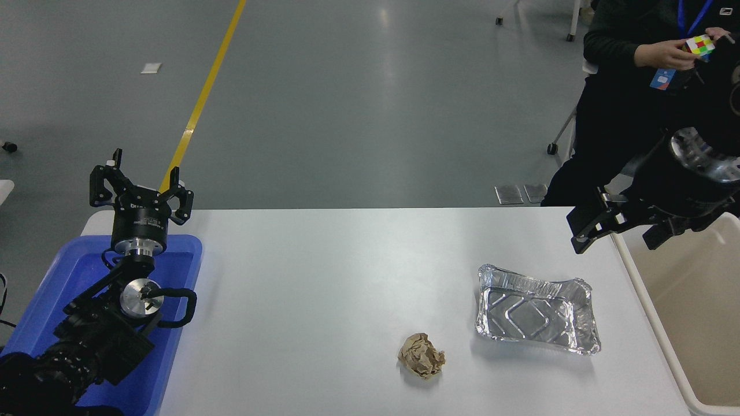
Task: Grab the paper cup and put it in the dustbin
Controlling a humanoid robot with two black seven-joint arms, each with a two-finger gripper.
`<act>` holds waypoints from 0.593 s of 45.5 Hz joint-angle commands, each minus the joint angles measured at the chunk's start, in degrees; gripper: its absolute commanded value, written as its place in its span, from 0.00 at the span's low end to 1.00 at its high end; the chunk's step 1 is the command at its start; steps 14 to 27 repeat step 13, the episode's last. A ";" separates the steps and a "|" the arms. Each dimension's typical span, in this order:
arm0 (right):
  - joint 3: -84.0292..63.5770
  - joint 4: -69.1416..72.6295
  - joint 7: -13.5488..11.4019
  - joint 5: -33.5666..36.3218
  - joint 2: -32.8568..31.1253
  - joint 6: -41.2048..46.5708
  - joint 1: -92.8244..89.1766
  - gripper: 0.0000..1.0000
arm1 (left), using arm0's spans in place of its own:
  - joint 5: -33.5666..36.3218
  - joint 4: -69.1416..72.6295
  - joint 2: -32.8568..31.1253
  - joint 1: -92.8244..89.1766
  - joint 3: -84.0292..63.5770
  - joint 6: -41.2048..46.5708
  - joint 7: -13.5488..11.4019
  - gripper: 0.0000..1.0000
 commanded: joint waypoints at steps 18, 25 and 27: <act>5.42 1.68 0.32 5.19 6.31 0.37 3.89 1.00 | -0.02 0.00 0.00 0.00 0.00 -0.07 0.00 0.99; 5.42 1.68 0.32 5.19 6.31 0.37 3.89 1.00 | -0.02 0.00 0.00 0.00 0.00 -0.07 0.00 0.99; 5.42 1.68 0.32 5.19 6.31 0.37 3.89 1.00 | -0.02 0.00 0.00 0.00 0.00 -0.07 0.00 0.99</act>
